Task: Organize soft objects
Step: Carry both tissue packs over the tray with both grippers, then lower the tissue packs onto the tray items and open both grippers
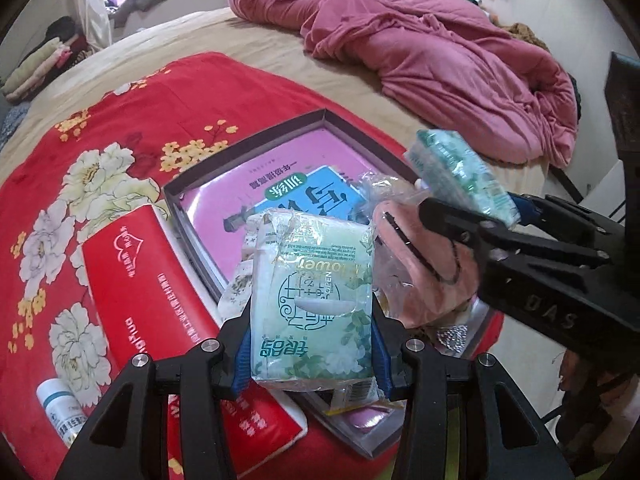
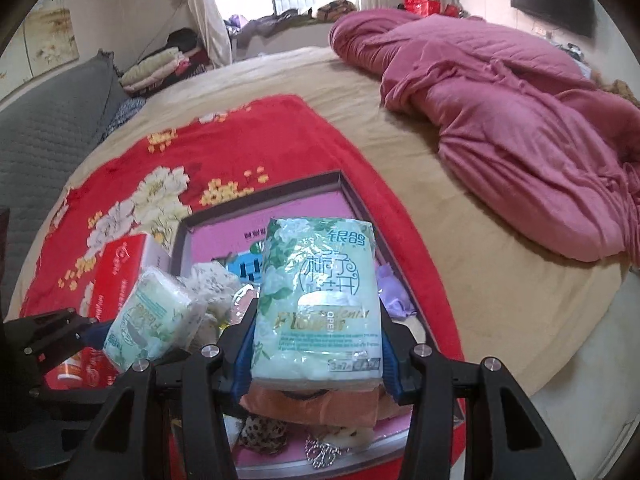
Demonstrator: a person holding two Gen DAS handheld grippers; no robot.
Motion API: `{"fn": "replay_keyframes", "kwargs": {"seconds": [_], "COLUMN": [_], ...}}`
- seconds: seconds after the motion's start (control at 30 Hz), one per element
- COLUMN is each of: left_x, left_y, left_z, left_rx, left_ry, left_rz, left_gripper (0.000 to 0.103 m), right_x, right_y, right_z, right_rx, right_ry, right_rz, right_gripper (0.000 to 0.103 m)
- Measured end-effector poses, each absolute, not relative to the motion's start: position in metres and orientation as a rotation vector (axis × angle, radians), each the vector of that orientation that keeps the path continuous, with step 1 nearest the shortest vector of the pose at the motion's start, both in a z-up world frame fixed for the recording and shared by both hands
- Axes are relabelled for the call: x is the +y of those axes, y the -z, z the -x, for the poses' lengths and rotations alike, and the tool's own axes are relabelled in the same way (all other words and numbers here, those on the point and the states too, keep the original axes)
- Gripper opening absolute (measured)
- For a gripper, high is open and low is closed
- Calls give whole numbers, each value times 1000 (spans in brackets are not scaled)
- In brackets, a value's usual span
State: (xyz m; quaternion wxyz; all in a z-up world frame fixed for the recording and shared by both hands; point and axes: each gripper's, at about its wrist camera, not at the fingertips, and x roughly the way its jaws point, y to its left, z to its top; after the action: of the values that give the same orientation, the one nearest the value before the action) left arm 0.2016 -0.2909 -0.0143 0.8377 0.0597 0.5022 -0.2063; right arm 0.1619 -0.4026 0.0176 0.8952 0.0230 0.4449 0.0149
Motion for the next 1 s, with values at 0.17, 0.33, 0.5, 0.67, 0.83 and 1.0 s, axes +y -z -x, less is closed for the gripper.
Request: {"fn": "replay_keyframes", "kwargs": {"seconds": [0.17, 0.33, 0.5, 0.67, 0.83, 1.0], "left_x": [-293, -293, -293, -294, -294, -293], "left_y": [24, 30, 32, 31, 29, 20], "left_z": [-209, -213, -216, -216, -214, -209], "left_rx": [1076, 1084, 1086, 1086, 1083, 1056], "left_ry": [436, 434, 442, 454, 469, 468], "left_rz": [-131, -127, -117, -114, -106, -99], "left_gripper": [50, 50, 50, 56, 64, 75], "right_x": [-403, -401, -403, -406, -414, -416], "right_y": [4, 10, 0, -12, -29, -44], "right_z": [-174, -180, -178, -169, -154, -142], "right_rx": [981, 995, 960, 929, 886, 860], "right_ry": [-59, -72, -95, -81, -52, -42], "right_rz": [-46, -34, -74, -84, -111, -104], "right_gripper": [52, 52, 70, 71, 71, 71]}}
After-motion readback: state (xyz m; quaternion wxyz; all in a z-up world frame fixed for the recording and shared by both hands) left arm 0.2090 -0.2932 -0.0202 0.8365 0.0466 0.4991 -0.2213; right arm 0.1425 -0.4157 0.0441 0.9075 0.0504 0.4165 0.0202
